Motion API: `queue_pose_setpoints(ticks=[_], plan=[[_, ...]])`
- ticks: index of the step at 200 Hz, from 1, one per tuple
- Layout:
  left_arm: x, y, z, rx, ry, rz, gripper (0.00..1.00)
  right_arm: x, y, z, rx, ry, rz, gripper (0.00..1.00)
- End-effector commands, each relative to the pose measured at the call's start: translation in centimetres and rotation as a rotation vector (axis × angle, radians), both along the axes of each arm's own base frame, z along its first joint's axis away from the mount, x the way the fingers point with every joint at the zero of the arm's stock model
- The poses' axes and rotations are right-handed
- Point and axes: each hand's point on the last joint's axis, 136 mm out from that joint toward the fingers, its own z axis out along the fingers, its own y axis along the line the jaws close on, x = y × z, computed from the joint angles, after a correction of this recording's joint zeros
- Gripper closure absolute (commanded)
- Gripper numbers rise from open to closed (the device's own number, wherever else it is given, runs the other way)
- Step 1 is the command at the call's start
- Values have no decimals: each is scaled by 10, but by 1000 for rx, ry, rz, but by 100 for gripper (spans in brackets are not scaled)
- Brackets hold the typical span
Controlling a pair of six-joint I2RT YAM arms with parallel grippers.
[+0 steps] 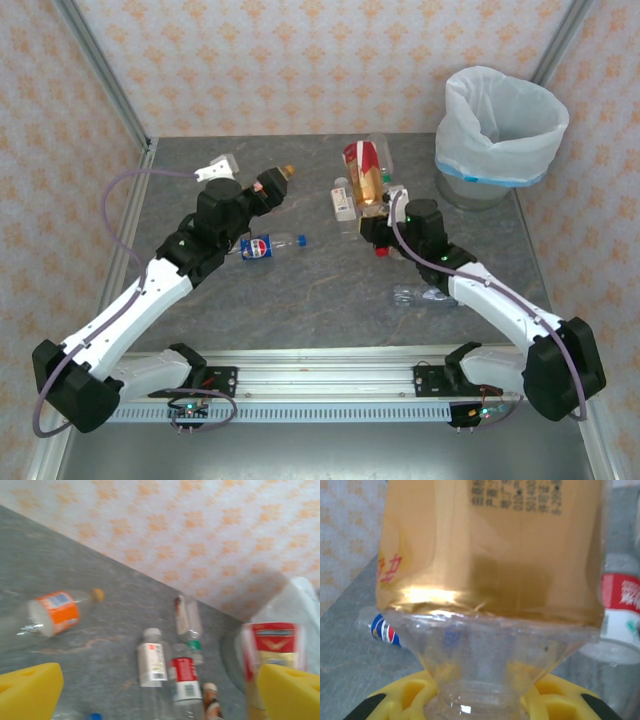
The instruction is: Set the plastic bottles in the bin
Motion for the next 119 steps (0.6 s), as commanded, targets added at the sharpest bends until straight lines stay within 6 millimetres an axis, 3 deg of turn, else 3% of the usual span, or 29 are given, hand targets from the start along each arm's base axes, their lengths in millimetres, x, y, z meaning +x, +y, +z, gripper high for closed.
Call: queue_pose_setpoints(ticks=[1,37,64,67,119], plan=[[-9,34,-25,87,67,135,0,21,-18,45,-15,-125,-62,100],[-18,32,-34,91,74,93,0,49,-52,91,-32,-228,-153,100],[-24,42,-42,128,111,127,0,66,-90,130,-43,-287,-253,100],[-24,43,-43,130,114,129,0,72,-93,125,-52,-271,-263,100],[-26,46,-57,159,155,139,0,96,-160,164,-120,-249,-376,100]])
